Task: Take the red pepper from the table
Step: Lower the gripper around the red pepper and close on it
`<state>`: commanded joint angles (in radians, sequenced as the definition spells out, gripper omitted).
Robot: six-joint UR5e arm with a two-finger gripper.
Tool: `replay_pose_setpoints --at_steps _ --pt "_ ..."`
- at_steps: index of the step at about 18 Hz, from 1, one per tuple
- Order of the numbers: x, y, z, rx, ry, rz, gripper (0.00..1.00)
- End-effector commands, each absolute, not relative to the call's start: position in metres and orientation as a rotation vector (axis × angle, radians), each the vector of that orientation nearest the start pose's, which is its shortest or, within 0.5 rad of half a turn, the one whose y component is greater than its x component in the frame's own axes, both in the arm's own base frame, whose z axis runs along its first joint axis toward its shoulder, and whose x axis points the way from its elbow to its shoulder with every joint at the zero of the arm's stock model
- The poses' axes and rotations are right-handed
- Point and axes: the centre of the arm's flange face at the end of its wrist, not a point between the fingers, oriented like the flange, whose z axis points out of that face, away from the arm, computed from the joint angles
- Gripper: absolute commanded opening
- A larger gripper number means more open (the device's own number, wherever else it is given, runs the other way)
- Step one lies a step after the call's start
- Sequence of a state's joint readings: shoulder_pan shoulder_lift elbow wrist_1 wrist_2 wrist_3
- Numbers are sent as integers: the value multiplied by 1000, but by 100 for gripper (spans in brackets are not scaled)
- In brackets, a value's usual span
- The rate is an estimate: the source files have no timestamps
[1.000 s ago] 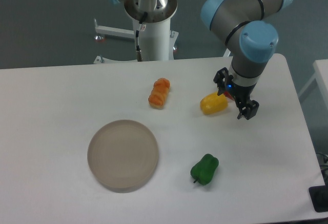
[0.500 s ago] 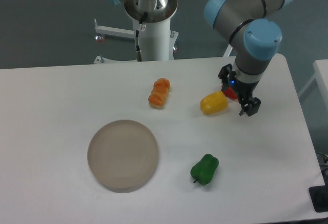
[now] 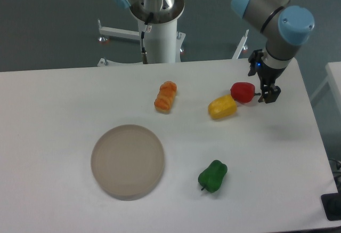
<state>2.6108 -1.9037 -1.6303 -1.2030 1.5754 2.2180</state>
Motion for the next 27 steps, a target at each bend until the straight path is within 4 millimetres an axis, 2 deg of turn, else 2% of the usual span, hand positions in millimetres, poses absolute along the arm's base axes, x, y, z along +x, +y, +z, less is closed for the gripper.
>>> replay_pose_setpoints --at_steps 4,12,16,22,24,27 --pt "-443 405 290 -2556 1824 -97 100" --pt "-431 407 277 -2540 1839 -113 100" --pt "-432 398 264 -2478 1913 -127 100" --pt "-428 402 248 -2466 1925 -143 100" --pt "-428 402 242 -2464 1926 -148 89" --pt "-433 398 243 -2461 1927 -143 56"
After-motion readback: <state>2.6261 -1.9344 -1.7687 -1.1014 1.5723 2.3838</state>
